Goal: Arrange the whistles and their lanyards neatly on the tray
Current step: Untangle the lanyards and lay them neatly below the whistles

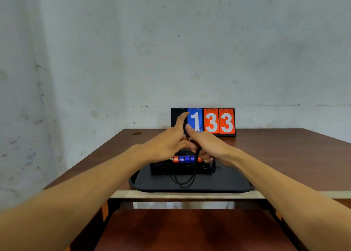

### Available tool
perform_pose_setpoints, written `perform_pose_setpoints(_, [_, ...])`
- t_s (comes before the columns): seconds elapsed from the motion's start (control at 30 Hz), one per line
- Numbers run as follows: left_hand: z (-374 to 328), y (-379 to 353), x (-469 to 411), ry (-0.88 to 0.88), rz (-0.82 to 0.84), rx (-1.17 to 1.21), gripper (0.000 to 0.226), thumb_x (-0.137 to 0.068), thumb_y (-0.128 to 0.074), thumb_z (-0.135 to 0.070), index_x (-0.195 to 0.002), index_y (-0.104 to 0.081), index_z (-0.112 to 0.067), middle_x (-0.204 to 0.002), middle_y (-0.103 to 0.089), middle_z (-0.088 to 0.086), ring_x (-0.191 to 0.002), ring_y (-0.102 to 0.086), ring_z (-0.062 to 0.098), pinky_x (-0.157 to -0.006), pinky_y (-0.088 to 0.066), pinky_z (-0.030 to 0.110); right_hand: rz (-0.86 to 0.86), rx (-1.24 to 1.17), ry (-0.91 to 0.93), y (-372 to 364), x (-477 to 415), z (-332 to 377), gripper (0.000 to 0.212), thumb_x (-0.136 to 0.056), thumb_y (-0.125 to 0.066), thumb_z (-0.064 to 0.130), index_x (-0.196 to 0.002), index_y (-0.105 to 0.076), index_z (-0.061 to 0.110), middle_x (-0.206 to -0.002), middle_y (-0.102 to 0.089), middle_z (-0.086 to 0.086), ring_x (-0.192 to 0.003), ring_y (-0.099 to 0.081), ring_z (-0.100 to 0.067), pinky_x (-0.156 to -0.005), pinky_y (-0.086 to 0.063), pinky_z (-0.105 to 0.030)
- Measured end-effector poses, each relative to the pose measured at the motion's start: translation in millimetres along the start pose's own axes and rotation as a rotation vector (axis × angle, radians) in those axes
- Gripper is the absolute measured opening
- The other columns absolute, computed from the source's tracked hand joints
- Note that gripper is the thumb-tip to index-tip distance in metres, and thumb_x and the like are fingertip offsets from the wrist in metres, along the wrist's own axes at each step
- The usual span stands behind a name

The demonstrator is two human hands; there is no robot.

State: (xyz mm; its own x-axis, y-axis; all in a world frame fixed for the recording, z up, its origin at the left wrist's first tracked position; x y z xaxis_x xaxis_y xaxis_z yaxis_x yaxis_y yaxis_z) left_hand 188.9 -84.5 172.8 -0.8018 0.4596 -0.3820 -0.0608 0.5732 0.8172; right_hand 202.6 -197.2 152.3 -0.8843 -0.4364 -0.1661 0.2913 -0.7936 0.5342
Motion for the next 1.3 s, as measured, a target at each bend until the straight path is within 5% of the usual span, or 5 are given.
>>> perform_pose_setpoints(0.23, [31, 12, 17, 0.061, -0.162, -0.007, 0.08, -0.086, -0.068, -0.027, -0.147, -0.017, -0.022, -0.058, -0.048, -0.005, -0.05, -0.048, 0.0, -0.057, -0.039, 0.012, -0.064, -0.138, 0.016, 3, 1, -2, 0.042, -0.098, -0.044, 0.04, -0.066, -0.05, 0.013, -0.047, -0.033, 0.003, -0.039, -0.027, -0.009, -0.04, -0.027, -0.019])
perform_pose_setpoints(0.5, [79, 28, 40, 0.298, -0.458, 0.335, 0.061, -0.081, -0.073, -0.014, -0.133, -0.041, -0.022, -0.084, -0.071, 0.01, -0.086, -0.064, 0.009, -0.067, -0.042, 0.007, -0.103, -0.525, -0.081, 11, 0, -31, 0.031, -0.099, -0.045, 0.033, -0.077, -0.052, 0.012, -0.054, -0.036, 0.004, -0.046, -0.029, -0.007, -0.044, -0.029, -0.019])
perform_pose_setpoints(0.7, [90, 19, 41, 0.362, -0.376, 0.839, 0.043, -0.081, -0.069, 0.0, -0.121, -0.057, -0.009, -0.076, -0.066, 0.008, -0.08, -0.07, 0.027, -0.077, -0.06, 0.033, -0.189, -0.425, -0.077, 21, -2, -51, 0.03, -0.097, -0.049, 0.032, -0.087, -0.06, 0.006, -0.055, -0.043, 0.002, -0.046, -0.031, -0.008, -0.044, -0.026, -0.021])
perform_pose_setpoints(1.1, [115, 9, 44, 0.296, 0.003, -0.206, 0.011, -0.081, -0.072, -0.014, -0.082, -0.07, -0.024, -0.077, -0.069, -0.006, -0.068, -0.061, 0.002, -0.063, -0.042, 0.005, -0.053, 0.139, -0.022, 14, 1, -82, 0.013, -0.089, -0.065, 0.019, -0.088, -0.076, 0.012, -0.065, -0.068, 0.01, -0.05, -0.053, 0.003, -0.052, -0.045, -0.011])
perform_pose_setpoints(1.3, [125, 5, 54, 0.395, -0.05, 0.161, 0.009, -0.085, -0.068, -0.008, -0.091, -0.071, -0.015, -0.074, -0.07, -0.003, -0.061, -0.063, 0.003, -0.057, -0.046, 0.013, -0.075, 0.246, -0.01, 13, -1, -91, 0.013, -0.082, -0.071, 0.016, -0.094, -0.077, 0.018, -0.09, -0.073, 0.01, -0.082, -0.066, -0.006, -0.067, -0.05, -0.011])
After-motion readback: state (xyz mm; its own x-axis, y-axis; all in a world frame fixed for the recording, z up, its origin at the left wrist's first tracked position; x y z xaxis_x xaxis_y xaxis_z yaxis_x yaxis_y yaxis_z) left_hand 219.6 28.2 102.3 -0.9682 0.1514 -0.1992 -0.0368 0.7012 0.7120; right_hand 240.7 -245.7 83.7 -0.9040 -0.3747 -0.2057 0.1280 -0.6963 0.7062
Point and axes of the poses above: each hand's wrist, its own x-axis away from the middle knuckle, its own y-axis out of the back of the hand, z = x × y, the point moved 5 cm from there along -x, towards the middle knuckle
